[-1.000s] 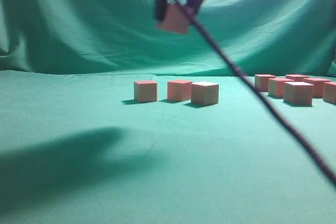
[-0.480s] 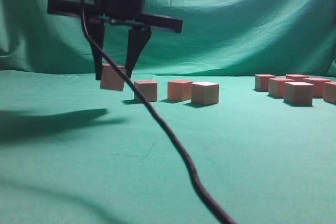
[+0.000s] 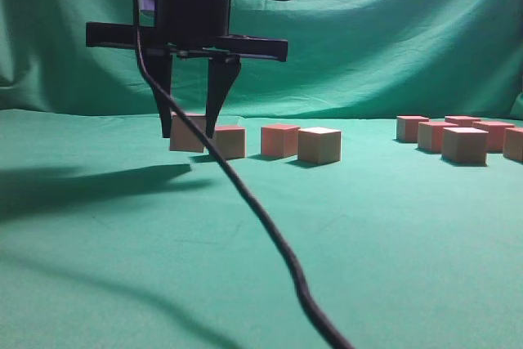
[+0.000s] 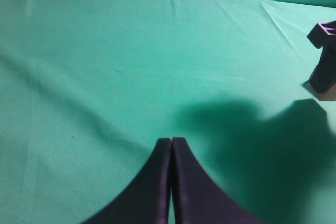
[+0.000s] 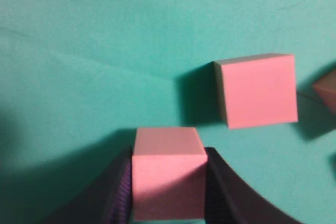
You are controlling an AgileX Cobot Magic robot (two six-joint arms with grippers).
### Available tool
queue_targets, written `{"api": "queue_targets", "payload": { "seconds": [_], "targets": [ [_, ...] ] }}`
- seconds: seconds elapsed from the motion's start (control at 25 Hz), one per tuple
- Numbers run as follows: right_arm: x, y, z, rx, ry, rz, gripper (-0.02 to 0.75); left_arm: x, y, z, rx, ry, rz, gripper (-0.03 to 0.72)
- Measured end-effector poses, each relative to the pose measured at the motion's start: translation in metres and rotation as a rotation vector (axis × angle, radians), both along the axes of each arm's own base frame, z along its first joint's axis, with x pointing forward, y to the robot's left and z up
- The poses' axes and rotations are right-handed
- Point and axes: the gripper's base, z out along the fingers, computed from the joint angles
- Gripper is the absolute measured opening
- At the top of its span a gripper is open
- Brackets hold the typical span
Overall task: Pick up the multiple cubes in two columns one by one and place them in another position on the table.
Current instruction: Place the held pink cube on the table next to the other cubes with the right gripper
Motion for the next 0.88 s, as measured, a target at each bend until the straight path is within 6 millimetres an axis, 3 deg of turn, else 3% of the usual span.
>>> {"api": "queue_targets", "payload": {
  "seconds": [0.44, 0.68, 0.88],
  "targets": [
    [0.000, 0.000, 0.000, -0.002, -0.002, -0.005, 0.288, 0.000, 0.000, 0.000, 0.000, 0.000, 0.000, 0.000],
    [0.002, 0.001, -0.016, -0.024, 0.020, -0.003, 0.288, 0.000, 0.000, 0.000, 0.000, 0.000, 0.000, 0.000],
    [0.002, 0.002, -0.017, -0.025, 0.020, -0.003, 0.288, 0.000, 0.000, 0.000, 0.000, 0.000, 0.000, 0.000]
  ]
}}
